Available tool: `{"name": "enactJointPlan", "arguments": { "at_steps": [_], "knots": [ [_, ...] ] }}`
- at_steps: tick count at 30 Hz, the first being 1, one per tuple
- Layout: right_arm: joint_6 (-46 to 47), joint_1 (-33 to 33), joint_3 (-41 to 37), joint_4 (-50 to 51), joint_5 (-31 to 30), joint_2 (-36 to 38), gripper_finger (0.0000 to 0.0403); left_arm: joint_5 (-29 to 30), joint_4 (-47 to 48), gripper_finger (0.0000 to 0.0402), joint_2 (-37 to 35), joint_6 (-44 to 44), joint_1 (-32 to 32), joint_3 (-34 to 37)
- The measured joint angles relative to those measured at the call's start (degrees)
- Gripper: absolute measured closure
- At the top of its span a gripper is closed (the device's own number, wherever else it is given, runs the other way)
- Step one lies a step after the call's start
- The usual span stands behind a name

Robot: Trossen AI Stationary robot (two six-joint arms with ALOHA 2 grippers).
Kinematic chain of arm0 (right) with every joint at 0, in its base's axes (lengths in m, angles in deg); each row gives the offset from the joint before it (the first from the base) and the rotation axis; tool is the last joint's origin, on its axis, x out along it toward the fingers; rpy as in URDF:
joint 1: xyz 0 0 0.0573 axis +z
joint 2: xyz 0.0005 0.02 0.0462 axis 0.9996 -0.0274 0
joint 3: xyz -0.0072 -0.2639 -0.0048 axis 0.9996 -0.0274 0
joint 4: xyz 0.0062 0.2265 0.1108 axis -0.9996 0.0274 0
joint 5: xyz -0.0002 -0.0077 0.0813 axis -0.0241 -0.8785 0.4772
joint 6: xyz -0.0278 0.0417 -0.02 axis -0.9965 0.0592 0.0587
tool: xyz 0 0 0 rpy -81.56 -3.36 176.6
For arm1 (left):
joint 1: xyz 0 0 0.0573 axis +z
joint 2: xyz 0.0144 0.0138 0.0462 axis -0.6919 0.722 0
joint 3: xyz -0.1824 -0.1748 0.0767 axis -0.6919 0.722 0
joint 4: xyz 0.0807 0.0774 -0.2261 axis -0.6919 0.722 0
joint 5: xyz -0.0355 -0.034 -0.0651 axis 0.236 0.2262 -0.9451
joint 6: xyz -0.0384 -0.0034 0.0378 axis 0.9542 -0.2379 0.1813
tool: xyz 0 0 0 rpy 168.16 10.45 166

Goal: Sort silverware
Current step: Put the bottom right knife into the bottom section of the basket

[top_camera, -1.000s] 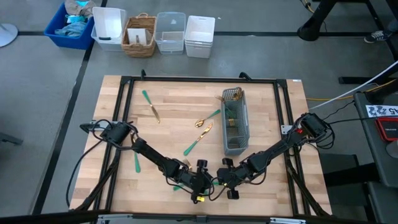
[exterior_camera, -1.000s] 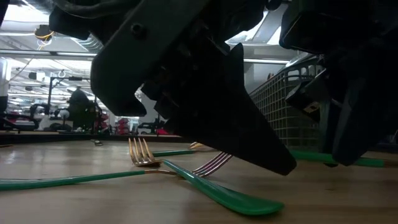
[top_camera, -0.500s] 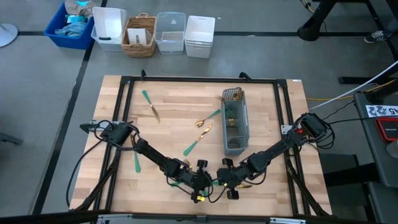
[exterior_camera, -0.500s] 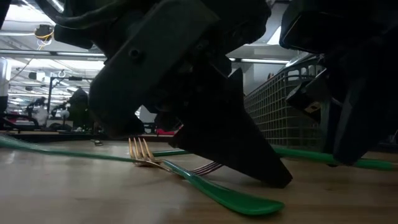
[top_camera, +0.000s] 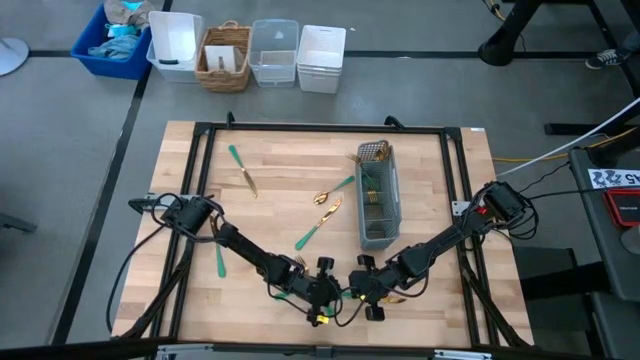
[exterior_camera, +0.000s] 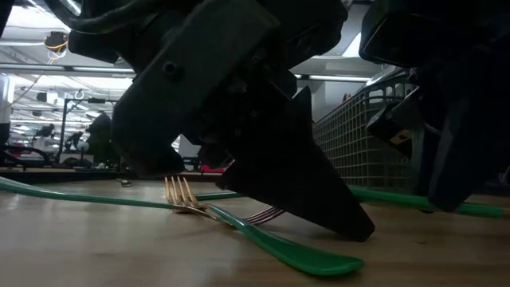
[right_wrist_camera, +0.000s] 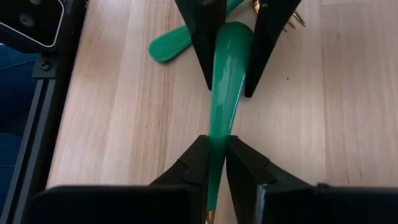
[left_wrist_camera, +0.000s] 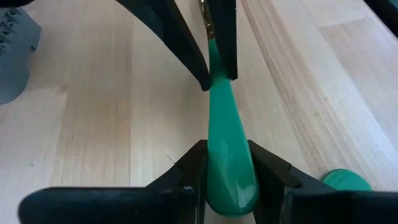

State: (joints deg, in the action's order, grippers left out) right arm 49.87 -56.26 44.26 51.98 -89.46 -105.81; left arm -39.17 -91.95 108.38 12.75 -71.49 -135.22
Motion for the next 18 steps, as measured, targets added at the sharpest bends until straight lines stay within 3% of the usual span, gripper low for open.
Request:
{"name": "enactJointPlan", "arguments": {
  "at_steps": [18],
  "knots": [
    [-0.04,0.00,0.00,0.07,0.08,0.00,0.0354,-1.80,-1.09,0.0323,0.00,7.75,0.00,0.09]
  ]
}}
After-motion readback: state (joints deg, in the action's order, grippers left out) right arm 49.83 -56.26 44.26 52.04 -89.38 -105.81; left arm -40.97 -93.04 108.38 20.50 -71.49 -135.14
